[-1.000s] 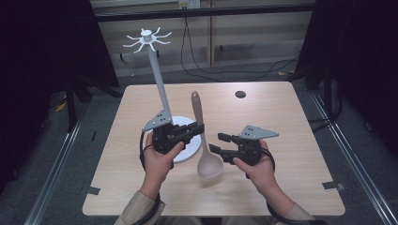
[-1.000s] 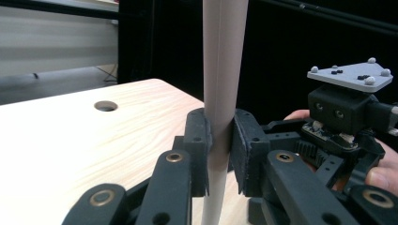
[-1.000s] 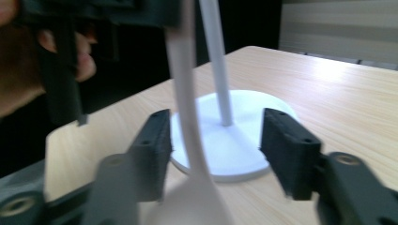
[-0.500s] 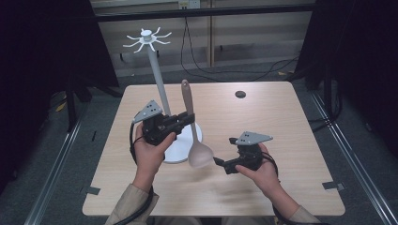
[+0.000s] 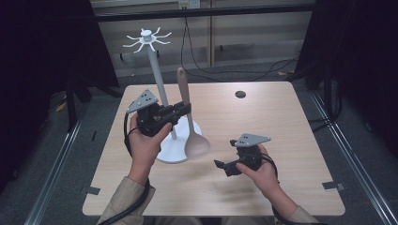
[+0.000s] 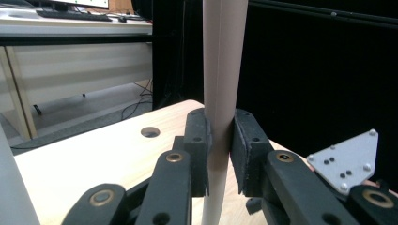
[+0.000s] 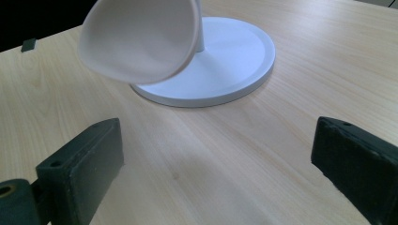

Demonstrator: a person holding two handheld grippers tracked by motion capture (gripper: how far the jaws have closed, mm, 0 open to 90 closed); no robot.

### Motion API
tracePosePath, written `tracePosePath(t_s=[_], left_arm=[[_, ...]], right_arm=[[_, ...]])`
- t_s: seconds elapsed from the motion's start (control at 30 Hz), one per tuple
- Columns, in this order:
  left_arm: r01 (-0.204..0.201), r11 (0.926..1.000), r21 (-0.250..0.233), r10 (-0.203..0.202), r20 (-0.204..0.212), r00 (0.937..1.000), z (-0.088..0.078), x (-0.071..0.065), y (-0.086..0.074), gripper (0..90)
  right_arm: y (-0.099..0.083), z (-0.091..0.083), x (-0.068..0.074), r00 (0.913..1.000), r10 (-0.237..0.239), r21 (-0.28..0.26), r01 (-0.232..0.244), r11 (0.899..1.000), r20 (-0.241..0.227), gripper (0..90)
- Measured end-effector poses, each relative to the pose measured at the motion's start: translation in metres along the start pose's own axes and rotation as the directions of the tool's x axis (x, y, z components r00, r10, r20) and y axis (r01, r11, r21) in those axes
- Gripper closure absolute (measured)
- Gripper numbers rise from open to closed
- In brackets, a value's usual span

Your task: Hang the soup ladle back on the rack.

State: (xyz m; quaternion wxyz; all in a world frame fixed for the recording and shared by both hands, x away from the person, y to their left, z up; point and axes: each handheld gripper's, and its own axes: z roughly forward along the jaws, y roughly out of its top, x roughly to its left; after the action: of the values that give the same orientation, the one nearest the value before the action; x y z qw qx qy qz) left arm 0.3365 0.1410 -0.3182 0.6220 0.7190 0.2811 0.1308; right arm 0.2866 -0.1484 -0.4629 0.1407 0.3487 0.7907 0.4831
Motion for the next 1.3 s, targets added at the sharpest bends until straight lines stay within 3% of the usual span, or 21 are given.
tracePosePath(t_s=[0.47, 1.0, 1.3], left_arm=[[-0.009, 0.9998, -0.018, 0.009, -0.022, 0.9997, -0.001, 0.003, 0.019, 77.6], [-0.020, 0.9998, 0.004, 0.020, -0.042, 0.9989, 0.003, 0.007, 0.038, 77.7], [-0.003, 0.9998, -0.021, 0.001, -0.070, 0.9976, 0.003, 0.013, 0.048, 77.7]], right_arm=[[0.001, 0.000, 0.001, 0.9999, -0.010, 0.010, 0.010, 1.000, -0.005, 2.9], [-0.002, 0.001, 0.003, 0.9997, -0.009, 0.019, 0.010, 1.000, -0.022, 3.2], [-0.002, 0.001, 0.005, 0.9993, -0.022, 0.014, 0.022, 1.000, -0.031, 3.3]])
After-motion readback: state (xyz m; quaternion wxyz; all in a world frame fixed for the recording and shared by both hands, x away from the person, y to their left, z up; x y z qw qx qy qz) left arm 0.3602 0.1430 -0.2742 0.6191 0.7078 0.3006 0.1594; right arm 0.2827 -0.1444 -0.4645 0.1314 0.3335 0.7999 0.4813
